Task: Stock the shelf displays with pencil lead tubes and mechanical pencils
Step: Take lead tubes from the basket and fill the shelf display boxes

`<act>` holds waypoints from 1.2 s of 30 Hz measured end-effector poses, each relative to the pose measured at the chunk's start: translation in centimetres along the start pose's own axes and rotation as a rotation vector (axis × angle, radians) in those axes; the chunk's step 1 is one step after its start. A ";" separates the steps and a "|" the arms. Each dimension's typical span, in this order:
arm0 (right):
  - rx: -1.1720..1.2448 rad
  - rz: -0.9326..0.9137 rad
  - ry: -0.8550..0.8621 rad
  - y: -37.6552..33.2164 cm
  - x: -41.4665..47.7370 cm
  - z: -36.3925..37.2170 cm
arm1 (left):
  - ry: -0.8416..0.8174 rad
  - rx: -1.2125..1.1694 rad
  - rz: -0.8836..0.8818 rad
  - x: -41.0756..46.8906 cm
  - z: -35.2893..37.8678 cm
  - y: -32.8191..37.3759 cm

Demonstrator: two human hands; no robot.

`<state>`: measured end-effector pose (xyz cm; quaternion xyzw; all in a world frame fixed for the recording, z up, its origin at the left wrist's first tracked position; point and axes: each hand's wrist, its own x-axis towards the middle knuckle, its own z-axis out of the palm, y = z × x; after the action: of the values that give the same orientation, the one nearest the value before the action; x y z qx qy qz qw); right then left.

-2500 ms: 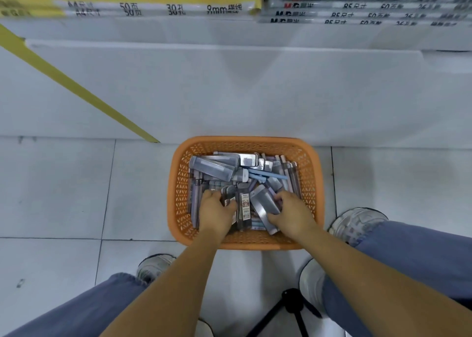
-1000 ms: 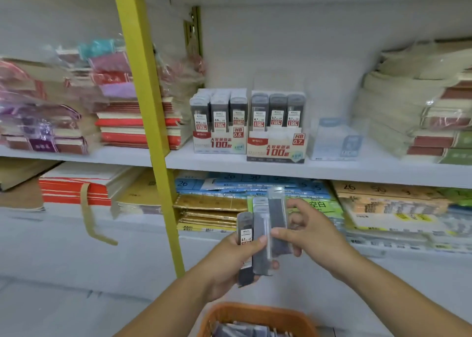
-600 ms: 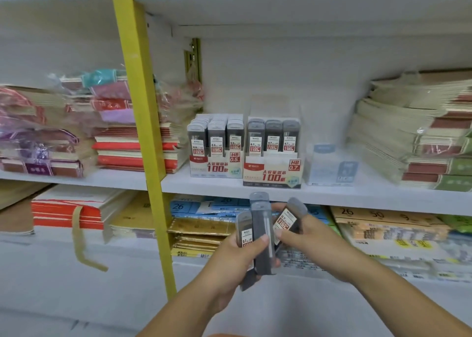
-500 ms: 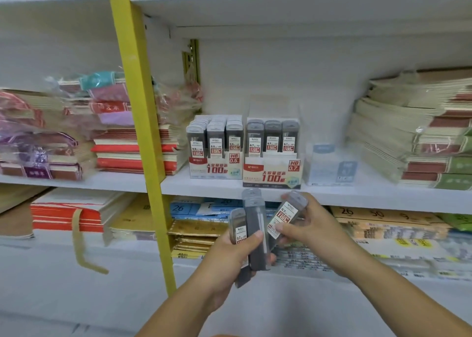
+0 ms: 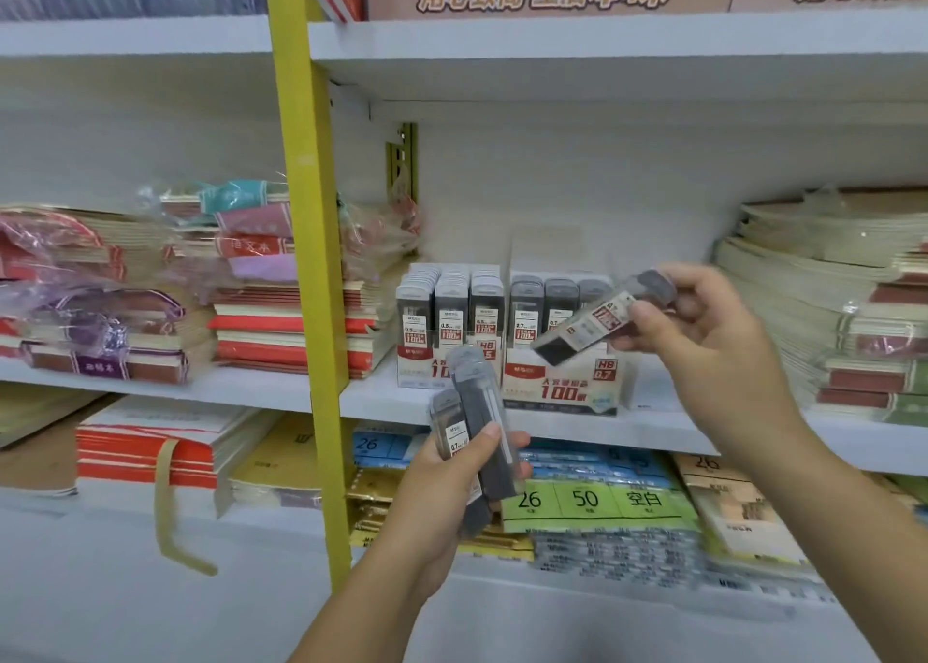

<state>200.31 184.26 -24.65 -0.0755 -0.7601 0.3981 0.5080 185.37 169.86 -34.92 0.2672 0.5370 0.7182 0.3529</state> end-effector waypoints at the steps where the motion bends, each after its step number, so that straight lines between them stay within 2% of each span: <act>1: -0.040 -0.062 0.005 -0.6 1.6 0.0 | 0.009 -0.018 0.017 0.3 -0.2 0.3; 4: -0.299 -0.145 -0.055 -0.8 5.5 1.2 | 0.018 -0.006 0.056 1.2 -0.9 0.7; 8: -0.628 -0.105 -0.200 0.9 7.9 3.3 | 0.003 -0.034 0.098 2.2 -1.7 0.7; 12: -0.681 -0.023 -0.288 2.8 8.7 4.8 | -0.028 -0.063 0.102 2.7 -2.2 0.5; 18: -0.867 -0.054 -0.197 3.8 8.1 5.8 | -0.033 -0.036 0.078 2.7 -2.6 0.4; 21: -0.705 -0.171 -0.084 2.8 5.1 5.9 | -0.031 0.005 0.071 2.3 -2.5 0.6; 22: -0.603 -0.154 -0.091 2.6 3.8 6.0 | -0.034 0.020 0.074 2.2 -2.4 0.6; 26: -0.159 0.202 -0.300 2.8 -0.6 6.9 | -0.051 0.076 0.070 1.6 -1.8 0.5; 28: -0.027 0.281 -0.323 3.2 -1.2 7.0 | -0.049 0.078 0.065 1.2 -1.4 0.5; 32: 0.108 0.290 -0.355 3.1 -1.2 6.1 | -0.070 0.123 0.070 0.4 -0.9 0.5; 36: 0.118 0.320 -0.393 3.2 -1.3 5.4 | -0.106 0.142 0.033 -0.2 -0.7 0.7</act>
<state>195.53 182.90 -28.60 -0.0862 -0.7981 0.5239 0.2848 184.79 169.16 -34.49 0.3380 0.5627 0.6688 0.3491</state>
